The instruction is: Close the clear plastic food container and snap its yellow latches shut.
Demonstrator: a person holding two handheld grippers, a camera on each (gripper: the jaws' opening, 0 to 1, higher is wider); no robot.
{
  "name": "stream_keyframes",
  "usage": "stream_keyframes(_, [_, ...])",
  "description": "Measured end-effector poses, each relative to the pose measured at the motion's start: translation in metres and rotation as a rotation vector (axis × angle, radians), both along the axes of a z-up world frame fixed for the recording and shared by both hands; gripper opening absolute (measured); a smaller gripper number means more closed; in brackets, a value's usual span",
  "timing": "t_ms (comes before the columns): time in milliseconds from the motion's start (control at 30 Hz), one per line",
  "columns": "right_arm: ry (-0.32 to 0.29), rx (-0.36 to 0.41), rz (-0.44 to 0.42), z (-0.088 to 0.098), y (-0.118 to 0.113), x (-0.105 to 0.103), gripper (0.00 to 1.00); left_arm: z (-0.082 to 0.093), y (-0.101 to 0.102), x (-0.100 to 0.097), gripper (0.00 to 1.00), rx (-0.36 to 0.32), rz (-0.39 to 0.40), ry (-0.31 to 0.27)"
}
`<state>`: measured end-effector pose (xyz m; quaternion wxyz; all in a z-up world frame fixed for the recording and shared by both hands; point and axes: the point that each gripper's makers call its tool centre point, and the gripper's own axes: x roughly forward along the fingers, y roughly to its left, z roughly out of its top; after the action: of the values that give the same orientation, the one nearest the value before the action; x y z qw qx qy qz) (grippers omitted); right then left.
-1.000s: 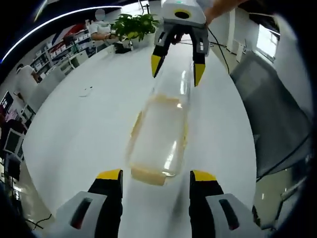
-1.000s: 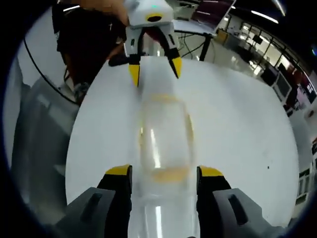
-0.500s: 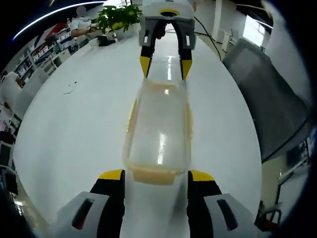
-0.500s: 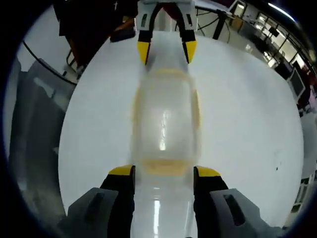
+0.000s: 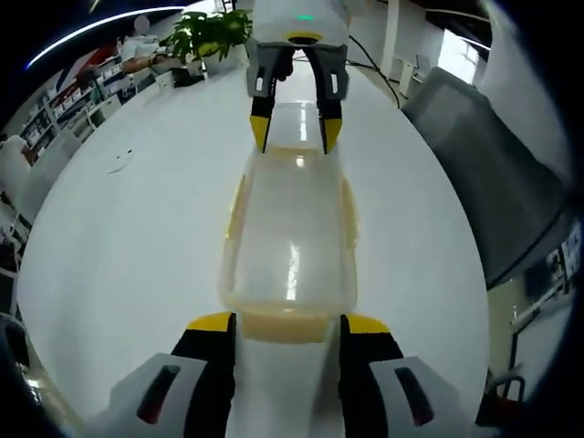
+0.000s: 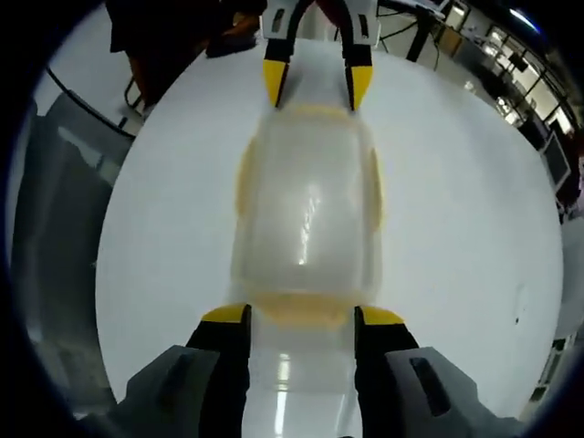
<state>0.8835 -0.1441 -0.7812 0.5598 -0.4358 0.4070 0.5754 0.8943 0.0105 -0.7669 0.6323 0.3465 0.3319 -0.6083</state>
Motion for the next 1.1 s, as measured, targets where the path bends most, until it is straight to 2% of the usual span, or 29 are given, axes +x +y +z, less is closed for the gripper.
stream_keyframes(100, [-0.011,-0.005,0.008,-0.002,-0.002,0.002,0.42,-0.001,-0.001,0.003,0.37,-0.012,0.007,0.003])
stream_keyframes(333, [0.005,-0.008,-0.009,-0.006,-0.003,0.003,0.4,-0.003,-0.003,0.001,0.36,-0.034,0.001,0.019])
stream_keyframes(400, [0.006,-0.021,0.01,-0.008,-0.004,0.001,0.39,-0.003,-0.003,0.002,0.36,-0.046,0.0,0.024])
stream_keyframes(533, [0.01,-0.017,0.004,-0.008,-0.004,0.001,0.38,-0.004,0.0,-0.004,0.36,-0.035,-0.022,0.073])
stream_keyframes(633, [0.01,-0.017,0.007,-0.008,-0.004,0.001,0.38,-0.008,0.005,0.0,0.36,0.001,-0.053,0.015])
stream_keyframes(767, [0.014,-0.012,0.002,-0.009,-0.003,0.003,0.38,-0.013,0.001,-0.006,0.36,0.008,-0.067,0.02])
stream_keyframes(1100, [0.012,-0.005,0.006,-0.008,-0.002,0.006,0.38,-0.015,0.003,0.001,0.34,-0.011,-0.056,0.014])
